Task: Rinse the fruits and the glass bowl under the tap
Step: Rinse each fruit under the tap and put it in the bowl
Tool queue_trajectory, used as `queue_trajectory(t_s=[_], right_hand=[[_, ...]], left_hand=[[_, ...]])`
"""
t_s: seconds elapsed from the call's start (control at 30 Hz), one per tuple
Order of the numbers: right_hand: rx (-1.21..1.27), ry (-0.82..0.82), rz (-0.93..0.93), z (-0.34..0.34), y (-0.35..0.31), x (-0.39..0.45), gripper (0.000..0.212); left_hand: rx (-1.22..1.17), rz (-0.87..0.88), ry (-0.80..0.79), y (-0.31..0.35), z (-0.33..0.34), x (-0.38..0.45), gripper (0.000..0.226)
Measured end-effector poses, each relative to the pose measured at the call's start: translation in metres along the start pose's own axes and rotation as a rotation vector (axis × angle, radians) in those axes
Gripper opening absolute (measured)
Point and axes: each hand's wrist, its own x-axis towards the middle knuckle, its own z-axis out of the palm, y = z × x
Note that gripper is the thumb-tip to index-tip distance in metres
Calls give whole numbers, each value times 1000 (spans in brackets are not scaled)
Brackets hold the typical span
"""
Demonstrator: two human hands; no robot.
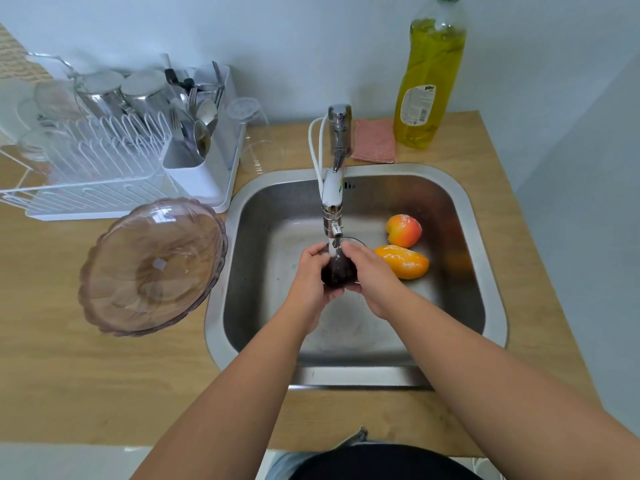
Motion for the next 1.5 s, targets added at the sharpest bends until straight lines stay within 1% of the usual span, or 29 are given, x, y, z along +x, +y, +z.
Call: queue_trajectory(t_s=[0.07, 0.13, 0.2, 0.23, 0.27, 0.3, 0.37, 0.4, 0.5, 0.57, 0.63, 0.73, 0.77, 0.8, 0.83, 0.9, 0.97, 1.03, 1.07, 1.13, 1.17, 1.2, 1.23, 1.3, 1.33, 1.4, 1.47, 1.5], right_hand=[[41, 21, -2, -2, 0, 4, 36], [61, -29, -15, -6, 3, 5, 48], [14, -107, -30, -9, 7, 2, 63], [-30, -131, -40, -9, 8, 1, 66], [-51, -138, -68, -7, 8, 0, 62], [-64, -108, -92, -5, 7, 0, 51], [-43, -20, -123, -2, -1, -2, 16], [-15, 11, -112, -1, -6, -2, 6], [4, 74, -53, -2, -11, 3, 17], [34, 76, -25, -3, -10, 3, 23], [98, 19, 6, -6, -6, 2, 30], [203, -151, 19, -12, 2, -1, 36], [228, -185, 32, -14, 2, -2, 37], [242, -198, 49, -15, 1, -1, 40], [238, -194, 56, -17, 0, 0, 41], [157, -138, 35, -17, -5, 0, 32], [73, -71, 19, -14, -11, -2, 24], [55, -2, 18, -9, -13, -2, 27], [53, 21, 8, -8, -12, -1, 29], [50, 20, -38, -4, -6, 0, 29], [52, -19, -68, -2, -2, 0, 31], [54, -72, -97, -1, 4, -1, 36], [43, -111, -119, 0, 9, -2, 45], [-37, -149, -166, 1, 15, -6, 65], [-72, -145, -182, 2, 16, -7, 70], [-70, -141, -198, 3, 14, -7, 72], [-33, -117, -196, 4, 8, -6, 71], [-17, -92, -189, 5, 5, -4, 68]], left_hand=[[-4, 15, 6, -1, 4, 2, 21], [-21, 27, 45, -4, 6, 6, 24], [-18, 40, 73, -6, 8, 10, 25], [-1, 52, 74, -8, 9, 11, 26], [27, 75, 71, -9, 9, 12, 26], [61, 107, 65, -9, 10, 12, 27], [130, 169, 45, -10, 12, 13, 27], [150, 197, 35, -11, 12, 13, 26], [154, 247, 17, -13, 14, 11, 26], [138, 235, -7, -13, 17, 9, 24], [160, 204, 0, -12, 17, 7, 28], [125, 154, 21, -12, 7, 9, 54], [112, 154, 2, -10, 4, 9, 56], [114, 154, -28, -10, 0, 10, 52], [128, 155, -65, -9, -3, 9, 45], [188, 163, -130, -10, -9, 10, 34], [278, 173, -180, -14, -14, 11, 42], [324, 173, -192, -18, -13, 10, 58], [326, 171, -162, -20, -11, 9, 58], [282, 204, -47, -18, -5, 7, 39], [251, 227, 14, -16, -2, 5, 31], [214, 256, 71, -14, -1, 5, 29], [172, 270, 114, -10, 0, 6, 28], [126, 241, 165, -2, 1, 8, 25], [124, 220, 170, 1, 1, 10, 22], [123, 192, 137, 7, 0, 11, 17], [103, 153, 76, 11, -1, 9, 15], [95, 141, 41, 12, -1, 7, 14]])
